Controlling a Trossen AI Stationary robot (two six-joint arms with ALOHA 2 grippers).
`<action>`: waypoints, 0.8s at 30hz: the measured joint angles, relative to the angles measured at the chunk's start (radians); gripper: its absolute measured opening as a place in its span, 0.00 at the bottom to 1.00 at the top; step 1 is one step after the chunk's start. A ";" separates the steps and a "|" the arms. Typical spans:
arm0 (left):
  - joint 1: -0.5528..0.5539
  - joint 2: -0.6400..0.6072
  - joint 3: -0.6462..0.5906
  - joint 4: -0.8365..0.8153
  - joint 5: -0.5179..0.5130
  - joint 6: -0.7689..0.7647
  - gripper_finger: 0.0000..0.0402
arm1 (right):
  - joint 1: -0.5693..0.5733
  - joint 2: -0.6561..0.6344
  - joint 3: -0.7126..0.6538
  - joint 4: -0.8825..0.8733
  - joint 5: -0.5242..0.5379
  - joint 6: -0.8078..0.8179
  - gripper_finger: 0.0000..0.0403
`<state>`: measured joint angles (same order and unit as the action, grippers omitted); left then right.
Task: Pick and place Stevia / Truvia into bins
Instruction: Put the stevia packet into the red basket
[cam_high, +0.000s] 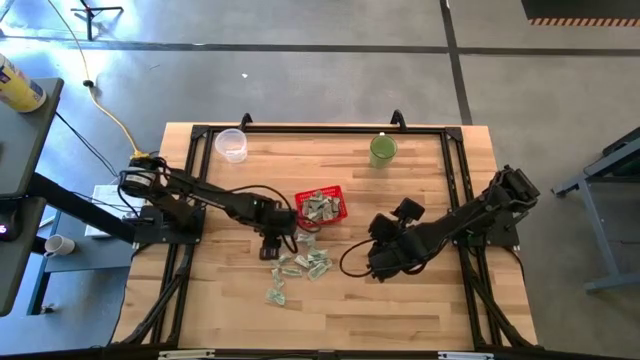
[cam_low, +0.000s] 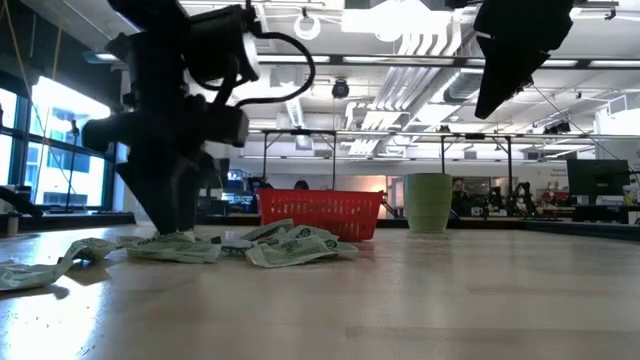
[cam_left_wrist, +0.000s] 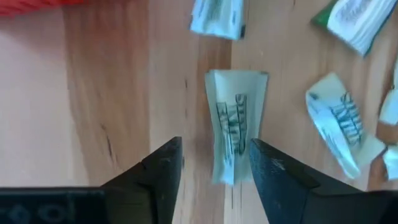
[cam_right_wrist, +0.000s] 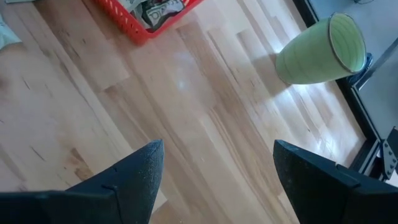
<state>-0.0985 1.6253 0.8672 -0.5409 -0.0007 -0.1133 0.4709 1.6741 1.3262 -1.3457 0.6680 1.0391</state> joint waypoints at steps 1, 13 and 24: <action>0.000 0.001 -0.009 0.015 0.013 -0.004 0.53 | 0.000 0.000 0.000 0.000 -0.004 0.002 0.73; 0.000 0.021 -0.027 0.063 -0.040 -0.051 0.21 | 0.001 0.000 0.000 0.000 -0.025 0.034 0.73; 0.000 -0.066 0.141 -0.242 -0.112 -0.089 0.17 | -0.002 0.000 0.000 -0.004 -0.011 0.034 0.73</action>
<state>-0.0982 1.5596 1.0083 -0.7830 -0.1127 -0.2020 0.4694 1.6741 1.3262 -1.3493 0.6567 1.0729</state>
